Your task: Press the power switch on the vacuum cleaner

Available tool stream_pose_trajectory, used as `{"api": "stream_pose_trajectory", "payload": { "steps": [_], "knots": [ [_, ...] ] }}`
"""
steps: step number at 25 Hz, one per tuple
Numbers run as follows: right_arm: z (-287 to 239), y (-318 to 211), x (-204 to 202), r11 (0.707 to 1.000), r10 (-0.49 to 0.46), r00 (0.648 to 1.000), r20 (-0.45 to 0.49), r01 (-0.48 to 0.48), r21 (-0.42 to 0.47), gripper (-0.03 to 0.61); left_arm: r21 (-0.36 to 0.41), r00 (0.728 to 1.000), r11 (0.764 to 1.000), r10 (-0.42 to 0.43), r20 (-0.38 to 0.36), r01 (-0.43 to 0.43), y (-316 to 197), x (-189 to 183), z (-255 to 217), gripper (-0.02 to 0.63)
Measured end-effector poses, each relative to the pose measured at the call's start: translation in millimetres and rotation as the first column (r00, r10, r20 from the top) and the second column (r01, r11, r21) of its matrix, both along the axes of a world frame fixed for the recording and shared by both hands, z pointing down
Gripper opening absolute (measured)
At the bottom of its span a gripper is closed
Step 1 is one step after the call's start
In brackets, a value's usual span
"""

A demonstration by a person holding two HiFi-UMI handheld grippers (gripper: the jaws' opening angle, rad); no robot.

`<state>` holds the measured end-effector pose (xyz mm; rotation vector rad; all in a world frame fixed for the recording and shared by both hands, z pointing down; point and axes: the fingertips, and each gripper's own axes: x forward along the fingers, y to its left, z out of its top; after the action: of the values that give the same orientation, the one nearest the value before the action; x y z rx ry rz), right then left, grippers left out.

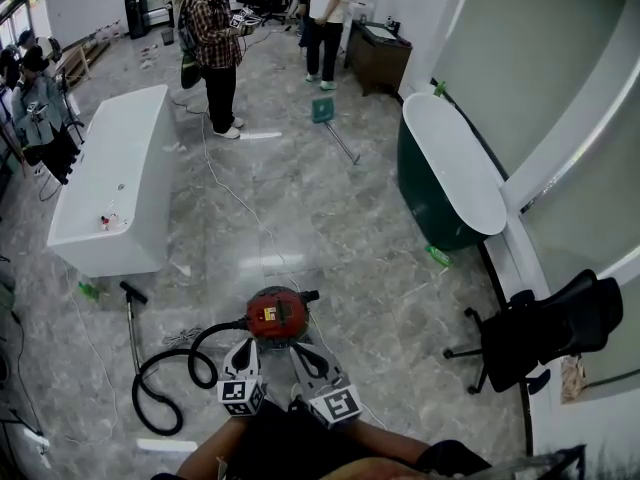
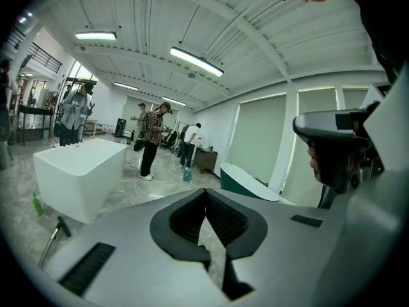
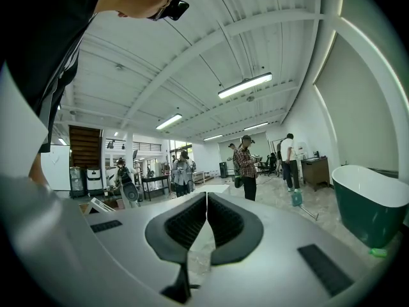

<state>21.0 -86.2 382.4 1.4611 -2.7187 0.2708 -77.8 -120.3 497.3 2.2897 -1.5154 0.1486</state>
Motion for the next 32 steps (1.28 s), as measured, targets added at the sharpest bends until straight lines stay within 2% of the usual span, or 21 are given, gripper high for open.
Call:
{"api": "stream_pose_trajectory", "payload": {
  "steps": [6, 18, 24, 32],
  "knots": [
    [3, -3, 7, 1.000, 0.004, 1.000, 0.000, -0.004, 0.012, 0.020, -0.010, 1.000, 1.000, 0.004, 0.007, -0.004, -6, 4, 13, 0.018],
    [3, -11, -5, 1.000, -0.001, 0.999, -0.036, 0.000, -0.012, 0.020, -0.071, 1.000, 0.997, 0.012, 0.002, -0.012, -16, -4, 37, 0.018],
    [3, -8, -9, 1.000, 0.019, 0.999, -0.036, -0.019, -0.011, 0.020, -0.073, 1.000, 0.997, 0.028, 0.006, -0.027, -19, -6, 43, 0.018],
    [11, 2, -13, 0.998, 0.029, 0.999, -0.041, -0.031, -0.051, 0.020, -0.120, 0.999, 0.992, 0.041, 0.020, -0.039, -14, -14, 63, 0.018]
  ]
}}
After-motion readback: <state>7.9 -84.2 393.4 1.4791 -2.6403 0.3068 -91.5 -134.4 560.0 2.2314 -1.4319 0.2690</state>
